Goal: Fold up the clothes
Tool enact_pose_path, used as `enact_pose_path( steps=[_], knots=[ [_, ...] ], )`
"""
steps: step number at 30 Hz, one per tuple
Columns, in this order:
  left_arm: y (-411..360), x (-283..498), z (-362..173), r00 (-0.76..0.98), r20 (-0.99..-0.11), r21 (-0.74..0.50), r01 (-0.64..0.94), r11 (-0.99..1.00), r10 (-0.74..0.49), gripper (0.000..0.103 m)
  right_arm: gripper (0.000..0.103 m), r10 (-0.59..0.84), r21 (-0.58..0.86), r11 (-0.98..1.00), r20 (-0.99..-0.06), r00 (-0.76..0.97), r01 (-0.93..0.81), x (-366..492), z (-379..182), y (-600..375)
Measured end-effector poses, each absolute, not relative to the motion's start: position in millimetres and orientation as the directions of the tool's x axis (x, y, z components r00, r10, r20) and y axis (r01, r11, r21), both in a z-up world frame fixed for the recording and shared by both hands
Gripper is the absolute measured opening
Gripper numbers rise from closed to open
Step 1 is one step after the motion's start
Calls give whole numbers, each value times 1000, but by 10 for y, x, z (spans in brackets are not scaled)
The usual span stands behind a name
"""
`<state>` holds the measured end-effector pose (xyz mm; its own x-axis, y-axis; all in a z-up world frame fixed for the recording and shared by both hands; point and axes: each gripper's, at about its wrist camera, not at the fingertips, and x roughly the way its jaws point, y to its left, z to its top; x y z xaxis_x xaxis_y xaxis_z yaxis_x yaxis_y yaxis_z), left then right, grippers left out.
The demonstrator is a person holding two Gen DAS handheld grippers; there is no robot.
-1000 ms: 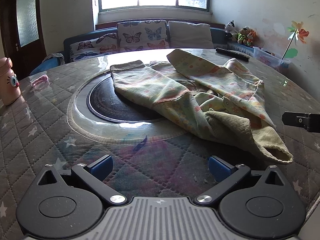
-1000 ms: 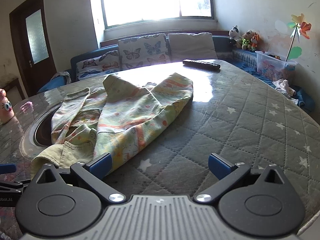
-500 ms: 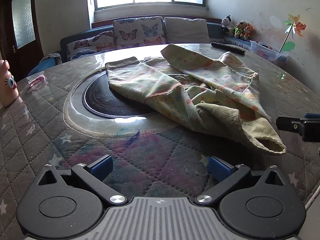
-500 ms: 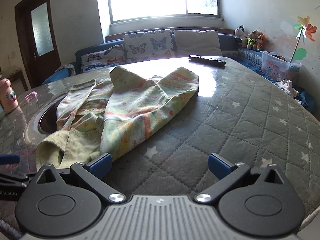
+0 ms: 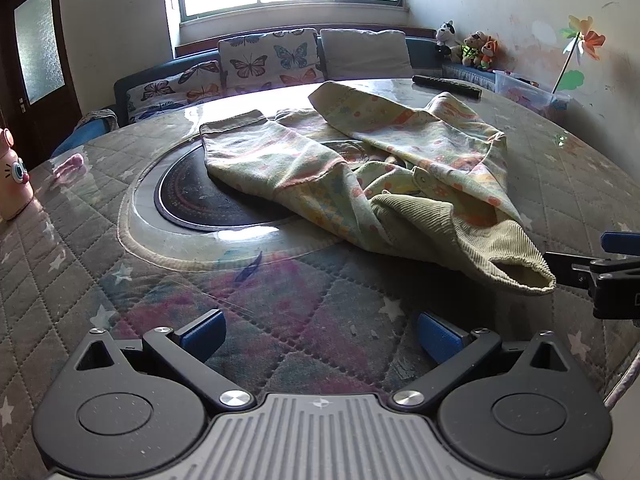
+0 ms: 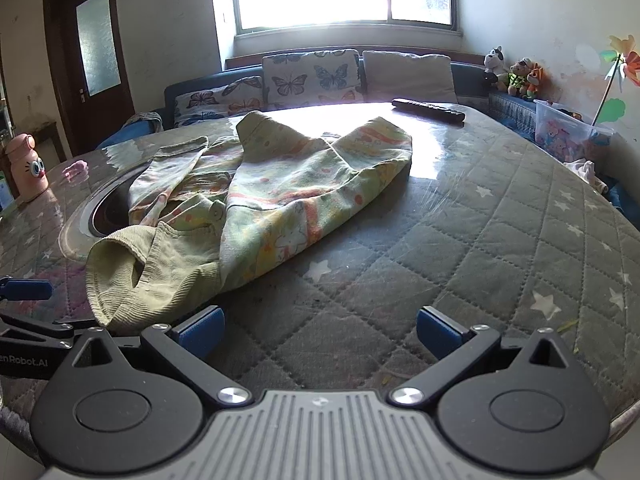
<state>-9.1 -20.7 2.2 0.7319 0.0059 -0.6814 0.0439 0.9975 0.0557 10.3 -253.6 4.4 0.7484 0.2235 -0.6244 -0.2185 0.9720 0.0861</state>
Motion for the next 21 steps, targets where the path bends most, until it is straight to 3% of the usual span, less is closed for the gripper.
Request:
enact_pose_path(
  steps=[21],
  knots=[
    [-181, 9, 72, 734, -679, 65, 44, 997, 12, 103, 103, 249, 82, 964, -614, 749, -253, 196, 151, -2405]
  ],
)
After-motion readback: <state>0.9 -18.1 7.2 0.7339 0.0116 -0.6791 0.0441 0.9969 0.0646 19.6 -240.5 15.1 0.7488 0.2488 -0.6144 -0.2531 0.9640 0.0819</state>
